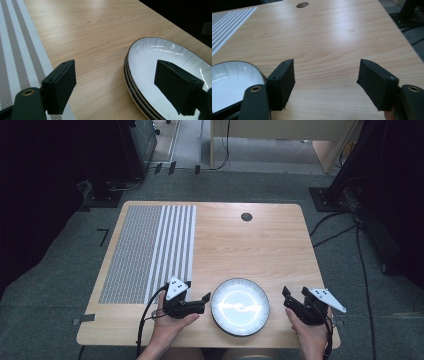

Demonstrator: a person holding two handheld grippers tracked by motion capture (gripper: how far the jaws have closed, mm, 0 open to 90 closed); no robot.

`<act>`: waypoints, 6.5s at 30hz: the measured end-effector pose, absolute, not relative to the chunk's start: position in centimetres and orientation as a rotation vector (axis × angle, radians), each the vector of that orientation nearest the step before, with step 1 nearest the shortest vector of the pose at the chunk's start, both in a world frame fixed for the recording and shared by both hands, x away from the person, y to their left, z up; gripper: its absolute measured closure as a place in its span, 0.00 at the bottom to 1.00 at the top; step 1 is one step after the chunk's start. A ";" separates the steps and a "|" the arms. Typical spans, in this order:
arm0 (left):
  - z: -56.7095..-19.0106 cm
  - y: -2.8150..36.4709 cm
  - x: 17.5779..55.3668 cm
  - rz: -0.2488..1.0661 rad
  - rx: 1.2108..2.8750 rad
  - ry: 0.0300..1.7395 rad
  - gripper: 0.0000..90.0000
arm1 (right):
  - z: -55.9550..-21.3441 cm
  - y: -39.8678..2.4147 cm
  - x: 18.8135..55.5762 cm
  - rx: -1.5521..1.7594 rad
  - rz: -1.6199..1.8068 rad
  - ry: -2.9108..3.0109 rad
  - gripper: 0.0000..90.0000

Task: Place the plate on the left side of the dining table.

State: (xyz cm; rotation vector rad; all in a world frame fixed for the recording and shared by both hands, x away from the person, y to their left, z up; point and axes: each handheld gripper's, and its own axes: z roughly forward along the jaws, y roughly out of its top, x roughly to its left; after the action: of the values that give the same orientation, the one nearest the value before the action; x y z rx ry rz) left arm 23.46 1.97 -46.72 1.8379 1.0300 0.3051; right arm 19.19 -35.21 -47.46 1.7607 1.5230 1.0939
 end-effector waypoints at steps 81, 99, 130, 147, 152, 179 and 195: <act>-49.1 -1.0 22.1 0.245 1.942 1.003 0.65 | -48.1 -31.3 18.2 1.940 1.278 1.598 1.00; -49.0 -1.3 21.8 0.256 1.953 1.001 0.71 | -48.9 -31.5 18.5 1.983 1.313 1.685 0.94; -49.0 -1.7 21.6 0.284 1.958 0.982 0.63 | -48.4 -30.6 18.1 2.016 1.248 1.604 0.99; -48.0 -1.1 21.6 0.280 1.912 0.987 0.61 | -47.6 -31.4 17.7 1.994 1.239 1.592 1.00; -48.1 -1.7 21.4 0.260 1.936 0.962 0.62 | -47.1 -31.6 17.3 1.984 1.230 1.581 1.00; -49.6 -5.0 22.3 0.223 2.050 0.974 0.60 | -46.8 -31.6 14.9 1.964 1.203 1.531 0.98; -49.9 -5.0 22.2 0.219 2.038 0.967 0.61 | -48.0 -30.8 15.5 2.130 1.224 1.431 0.93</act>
State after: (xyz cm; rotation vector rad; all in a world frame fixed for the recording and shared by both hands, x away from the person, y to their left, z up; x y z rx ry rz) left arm 22.19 -4.95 -49.86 2.0376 0.9669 0.2188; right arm 15.52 -30.83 -48.05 2.1297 1.4311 1.2237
